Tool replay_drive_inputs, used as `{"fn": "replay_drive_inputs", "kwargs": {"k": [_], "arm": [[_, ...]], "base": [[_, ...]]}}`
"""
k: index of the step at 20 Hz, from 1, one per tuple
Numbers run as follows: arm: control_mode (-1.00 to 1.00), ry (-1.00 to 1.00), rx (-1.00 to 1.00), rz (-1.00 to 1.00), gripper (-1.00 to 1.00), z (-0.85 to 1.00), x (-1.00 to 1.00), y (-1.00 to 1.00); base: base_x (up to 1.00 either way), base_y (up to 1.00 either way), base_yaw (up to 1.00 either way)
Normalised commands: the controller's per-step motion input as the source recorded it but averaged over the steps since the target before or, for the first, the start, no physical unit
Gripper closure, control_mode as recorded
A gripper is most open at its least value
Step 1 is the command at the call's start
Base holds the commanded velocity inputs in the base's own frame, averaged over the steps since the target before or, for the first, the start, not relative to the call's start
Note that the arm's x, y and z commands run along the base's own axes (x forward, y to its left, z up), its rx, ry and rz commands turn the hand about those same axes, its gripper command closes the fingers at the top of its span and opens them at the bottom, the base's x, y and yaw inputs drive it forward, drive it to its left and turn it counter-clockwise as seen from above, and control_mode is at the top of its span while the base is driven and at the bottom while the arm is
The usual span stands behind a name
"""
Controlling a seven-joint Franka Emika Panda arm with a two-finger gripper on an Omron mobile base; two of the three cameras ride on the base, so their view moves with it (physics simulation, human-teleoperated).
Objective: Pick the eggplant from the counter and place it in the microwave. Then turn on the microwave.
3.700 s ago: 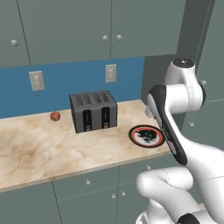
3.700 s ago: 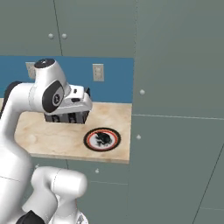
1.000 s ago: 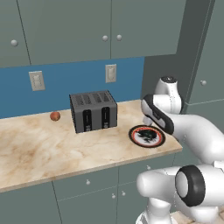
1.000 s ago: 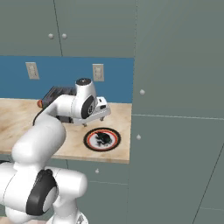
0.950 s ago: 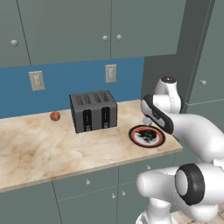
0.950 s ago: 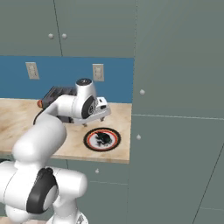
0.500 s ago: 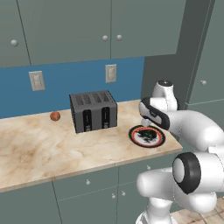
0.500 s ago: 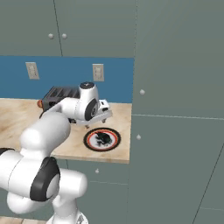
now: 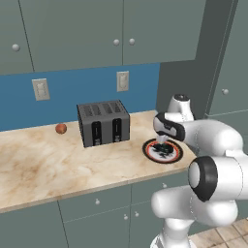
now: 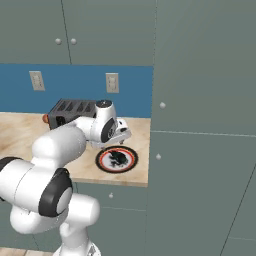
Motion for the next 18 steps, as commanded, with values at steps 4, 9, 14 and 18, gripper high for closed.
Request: {"fn": "replay_drive_inputs", "kwargs": {"k": [4, 9, 14, 18], "arm": [[-1.0, 0.0, 0.0, 0.01, -1.0, -0.25, 0.16, -0.07], [-1.0, 0.01, 0.0, 0.01, -1.0, -0.24, 0.16, -0.03], [-1.0, 0.02, 0.0, 0.02, -1.0, -0.21, 0.15, -0.03], [-1.0, 0.03, 0.0, 0.02, -1.0, -0.18, 0.08, -0.03]], "base": [[0.0, 0.0, 0.0], [0.0, 0.0, 0.0], [0.0, 0.0, 0.0], [0.0, 0.0, 0.0]]}}
